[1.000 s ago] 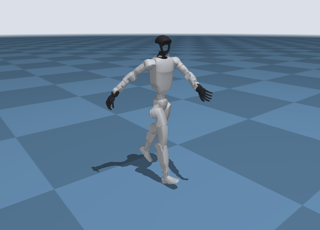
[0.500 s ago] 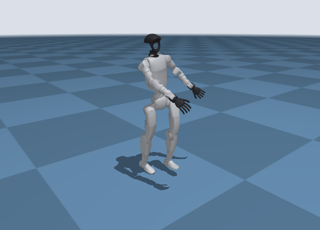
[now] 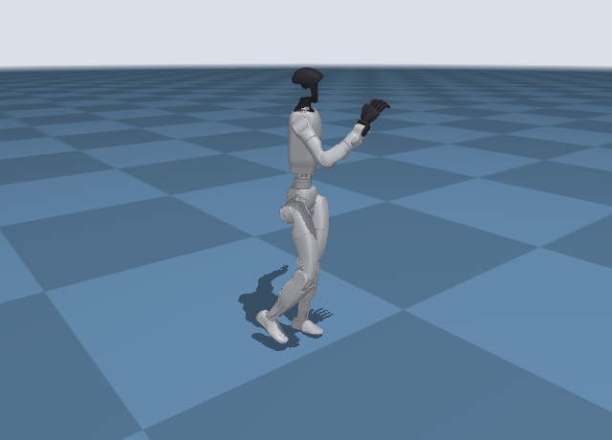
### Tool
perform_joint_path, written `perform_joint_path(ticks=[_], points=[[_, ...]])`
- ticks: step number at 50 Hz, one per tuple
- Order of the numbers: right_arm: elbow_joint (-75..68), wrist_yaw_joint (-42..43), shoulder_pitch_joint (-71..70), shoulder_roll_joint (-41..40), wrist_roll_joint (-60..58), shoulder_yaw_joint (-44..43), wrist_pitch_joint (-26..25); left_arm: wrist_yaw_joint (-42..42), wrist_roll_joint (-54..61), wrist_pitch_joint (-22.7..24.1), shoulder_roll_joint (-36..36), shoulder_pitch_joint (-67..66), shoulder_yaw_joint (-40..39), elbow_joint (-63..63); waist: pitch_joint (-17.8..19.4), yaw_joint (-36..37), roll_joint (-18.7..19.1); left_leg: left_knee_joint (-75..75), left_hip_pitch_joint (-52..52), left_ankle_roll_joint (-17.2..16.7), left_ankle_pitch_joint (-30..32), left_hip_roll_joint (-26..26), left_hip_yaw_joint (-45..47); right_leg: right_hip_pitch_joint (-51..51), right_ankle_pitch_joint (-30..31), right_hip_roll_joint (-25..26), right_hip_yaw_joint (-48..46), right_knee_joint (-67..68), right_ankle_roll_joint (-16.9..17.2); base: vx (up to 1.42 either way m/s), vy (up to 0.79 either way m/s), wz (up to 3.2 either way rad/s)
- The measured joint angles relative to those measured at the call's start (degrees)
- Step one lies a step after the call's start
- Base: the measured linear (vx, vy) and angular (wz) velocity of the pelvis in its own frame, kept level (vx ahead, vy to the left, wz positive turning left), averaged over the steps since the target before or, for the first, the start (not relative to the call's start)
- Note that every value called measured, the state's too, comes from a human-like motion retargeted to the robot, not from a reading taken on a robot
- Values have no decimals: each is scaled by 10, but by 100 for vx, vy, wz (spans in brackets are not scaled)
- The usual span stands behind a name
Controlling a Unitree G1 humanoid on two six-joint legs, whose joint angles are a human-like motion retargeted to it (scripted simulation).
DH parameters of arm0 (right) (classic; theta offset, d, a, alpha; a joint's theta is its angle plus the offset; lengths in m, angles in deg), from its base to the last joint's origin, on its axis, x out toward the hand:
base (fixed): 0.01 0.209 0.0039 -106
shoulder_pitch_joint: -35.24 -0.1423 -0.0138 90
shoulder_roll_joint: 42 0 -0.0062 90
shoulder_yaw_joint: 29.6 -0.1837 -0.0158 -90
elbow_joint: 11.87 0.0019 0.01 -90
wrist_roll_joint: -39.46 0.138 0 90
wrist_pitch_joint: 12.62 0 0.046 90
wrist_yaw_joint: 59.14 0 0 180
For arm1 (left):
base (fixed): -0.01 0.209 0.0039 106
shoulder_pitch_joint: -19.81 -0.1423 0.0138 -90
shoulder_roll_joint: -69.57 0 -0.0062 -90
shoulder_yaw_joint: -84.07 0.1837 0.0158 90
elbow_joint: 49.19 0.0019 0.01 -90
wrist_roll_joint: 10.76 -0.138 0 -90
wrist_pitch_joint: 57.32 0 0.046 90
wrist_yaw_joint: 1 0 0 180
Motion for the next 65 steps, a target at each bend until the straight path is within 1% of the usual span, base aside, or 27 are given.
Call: perform_joint_path(ticks=[3,5,8,10,13,16,19,21,23,25,26,27,28,30,32,35,40,42,45,48,52,55,57,58,60,63,65], points=[[-44,-43,227,11,27,-69,17,-32,-124,22,10,15,21,-58,7,-64,11,-25,40,-19,17,7,-127,12,37,42,48,-138,38,47,-14,416],[-118,-48,348,4,37,-106,-2,-45,-200,6,35,28,32,-105,20,-92,6,-44,67,-24,30,7,-204,27,51,51,89,-227,62,42,-21,387],[-282,-30,474,-26,29,-137,-55,-53,-246,-47,73,42,42,-159,43,-100,-16,-66,102,-15,42,3,-298,55,61,28,125,-355,70,38,-25,310],[-409,-20,525,-54,19,-143,-90,-59,-215,-79,82,47,44,-170,63,-97,-35,-70,124,-4,44,-8,-351,79,71,0,137,-447,72,37,-28,249],[-607,-47,552,-100,-11,-142,-125,-66,-126,-101,71,47,36,-138,99,-96,-59,-70,158,13,36,-19,-418,112,87,-27,173,-557,101,37,-31,207],[-749,-111,569,-134,-45,-140,-127,-48,-73,-82,41,30,15,-79,115,-96,-72,-70,178,22,25,-14,-459,125,80,-22,229,-603,130,37,-32,136],[-803,-146,597,-151,-46,-142,-121,-22,-43,-59,12,-2,13,-27,115,-97,-83,-70,188,22,24,-11,-474,137,92,-20,220,-609,133,37,-32,71],[-800,-146,621,-156,-25,-142,-117,-13,-40,-50,1,-23,42,-3,111,-98,-94,-68,188,21,25,-17,-448,144,97,-39,174,-607,127,36,-28,55],[-786,-140,641,-160,9,-139,-116,-4,-53,-43,-6,-30,93,17,111,-98,-107,-52,180,20,22,-32,-362,153,104,-65,125,-603,125,35,-29,74],[-779,-134,650,-161,55,-130,-120,12,-80,-34,-13,-16,161,31,114,-98,-130,52,133,22,-6,-83,-203,162,96,-102,102,-596,134,32,-27,118],[-783,-131,645,-160,73,-122,-123,22,-94,-27,-16,-6,191,30,109,-104,-134,149,77,26,-34,-93,-105,162,91,-110,85,-589,134,29,-27,170],[-790,-128,640,-158,85,-114,-125,30,-106,-20,-20,2,217,26,103,-111,-137,235,24,32,-58,-95,-14,161,87,-116,68,-582,134,27,-26,204],[-802,-126,630,-155,87,-104,-128,35,-116,-12,-24,9,237,19,94,-118,-136,303,-23,42,-78,-81,64,160,86,-118,48,-576,134,27,-22,210],[-825,-121,611,-147,72,-84,-133,36,-133,0,-31,18,260,1,76,-125,-137,375,-84,65,-108,-55,171,161,80,-126,6,-565,134,28,-18,205],[-846,-116,589,-141,42,-69,-141,29,-146,0,-37,25,260,-17,62,-114,-140,362,-110,74,-129,-48,217,167,72,-132,-34,-557,134,31,-14,175],[-875,-112,536,-129,-12,-53,-155,17,-144,-13,-47,42,232,-41,54,-72,-142,256,-120,59,-132,-41,262,173,55,-130,-84,-545,128,33,-12,140],[-838,-95,470,-82,-113,17,-148,1,-75,-44,-67,63,195,-50,69,10,-123,37,-94,8,-98,-2,418,218,19,-87,-171,-542,116,32,-6,123],[-811,-86,454,-51,-146,34,-141,3,-69,-45,-71,65,196,-45,66,19,-107,-11,-96,-16,-90,8,481,248,11,-58,-216,-551,115,33,-4,169],[-797,-76,436,-11,-143,17,-136,12,-84,-35,-75,64,198,-39,51,11,-81,-50,-101,-50,-78,11,539,292,12,-14,-278,-563,108,38,-3,199],[-824,-70,426,5,-79,-32,-137,25,-91,-19,-77,48,189,-31,29,4,-72,-62,-87,-49,-78,7,545,320,30,11,-313,-551,99,46,-1,186],[-847,-70,425,-1,-11,-74,-120,36,-56,1,-92,15,153,2,6,-3,-65,-54,-49,-38,-105,25,483,329,91,20,-313,-462,78,56,0,137],[-832,-80,435,-18,0,-64,-104,37,-26,3,-100,4,126,30,2,-15,-50,-36,-20,-32,-131,61,430,265,153,5,-262,-268,50,56,0,118],[-819,-88,447,-34,0,-60,-113,35,-20,-17,-90,16,116,34,10,-32,-53,-27,-10,-20,-146,65,389,174,177,13,-166,-118,62,51,-4,161],[-814,-92,456,-43,-2,-61,-120,32,-22,-31,-80,26,109,31,17,-43,-56,-22,-4,-15,-152,65,365,129,171,33,-111,-57,78,51,-6,199],[-808,-102,482,-62,-8,-66,-132,25,-29,-59,-56,49,89,16,34,-65,-53,-12,13,-8,-162,66,314,64,145,58,-50,36,87,54,-5,224],[-806,-130,534,-90,-28,-84,-143,15,-23,-86,-14,85,44,-38,59,-104,-43,7,39,-7,-167,66,231,2,110,14,-63,109,40,57,-4,257],[-811,-152,571,-108,-45,-95,-142,4,-4,-88,12,103,12,-89,69,-137,-33,17,52,-11,-163,71,171,-26,80,-10,-75,108,19,58,-11,291]])
